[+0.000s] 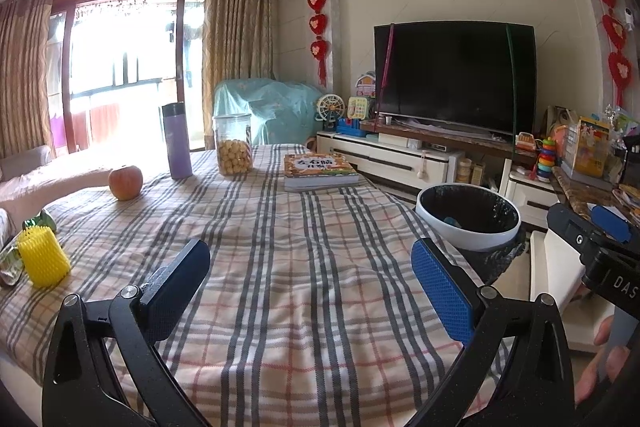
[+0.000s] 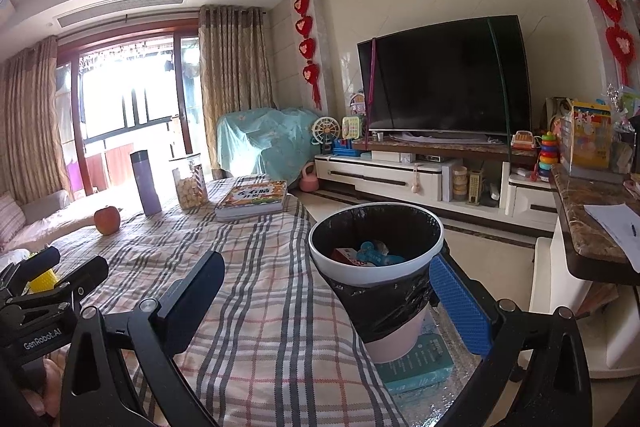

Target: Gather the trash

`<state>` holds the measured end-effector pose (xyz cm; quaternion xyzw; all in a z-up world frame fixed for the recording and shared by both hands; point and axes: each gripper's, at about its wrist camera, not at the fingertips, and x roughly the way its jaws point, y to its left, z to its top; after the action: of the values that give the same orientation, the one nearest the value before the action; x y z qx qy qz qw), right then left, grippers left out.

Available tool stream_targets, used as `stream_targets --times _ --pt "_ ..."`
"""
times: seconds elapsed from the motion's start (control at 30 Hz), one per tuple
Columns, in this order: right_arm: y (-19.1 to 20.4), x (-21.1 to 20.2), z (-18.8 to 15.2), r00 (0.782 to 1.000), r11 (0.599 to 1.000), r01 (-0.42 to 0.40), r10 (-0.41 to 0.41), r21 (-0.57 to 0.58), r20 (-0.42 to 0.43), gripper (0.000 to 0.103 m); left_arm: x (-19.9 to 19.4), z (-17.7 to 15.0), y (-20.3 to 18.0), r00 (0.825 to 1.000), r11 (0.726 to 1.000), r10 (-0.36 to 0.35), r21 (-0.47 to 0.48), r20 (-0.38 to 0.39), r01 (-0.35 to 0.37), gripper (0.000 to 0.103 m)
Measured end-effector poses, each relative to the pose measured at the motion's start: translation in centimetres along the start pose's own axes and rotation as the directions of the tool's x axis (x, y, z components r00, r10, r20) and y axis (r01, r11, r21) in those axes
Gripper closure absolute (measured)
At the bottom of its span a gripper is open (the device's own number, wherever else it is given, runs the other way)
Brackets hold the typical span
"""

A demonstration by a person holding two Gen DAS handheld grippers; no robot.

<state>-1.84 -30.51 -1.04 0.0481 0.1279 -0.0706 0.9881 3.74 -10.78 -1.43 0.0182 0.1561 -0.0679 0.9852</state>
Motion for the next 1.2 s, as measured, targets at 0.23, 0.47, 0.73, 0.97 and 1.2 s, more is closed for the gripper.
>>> stream_targets --times 0.23,0.47,0.73,0.97,1.2 --pt "-0.1 -0.2 0.1 1.000 1.000 -0.004 0.004 0.004 0.003 0.000 0.0 0.0 -0.2 1.000 1.000 -0.005 0.006 0.000 0.005 0.000" --pt "-0.1 -0.2 0.1 1.000 1.000 -0.006 0.006 0.004 0.000 0.000 0.1 0.0 -0.4 1.000 1.000 -0.009 0.008 -0.004 0.009 0.000" --pt "0.0 -0.2 0.1 1.000 1.000 -0.007 0.007 0.004 0.000 0.000 0.5 -0.1 -0.5 1.000 1.000 -0.012 0.010 -0.017 0.012 0.000" --pt "0.1 -0.2 0.0 1.000 1.000 -0.015 0.015 0.005 -0.002 0.000 0.9 -0.4 -0.5 0.999 1.000 -0.017 0.009 -0.030 0.017 0.000" --pt "0.2 -0.1 0.0 1.000 1.000 -0.023 0.023 0.006 -0.005 0.000 1.1 -0.5 -0.5 0.999 1.000 -0.017 0.008 -0.030 0.018 0.000"
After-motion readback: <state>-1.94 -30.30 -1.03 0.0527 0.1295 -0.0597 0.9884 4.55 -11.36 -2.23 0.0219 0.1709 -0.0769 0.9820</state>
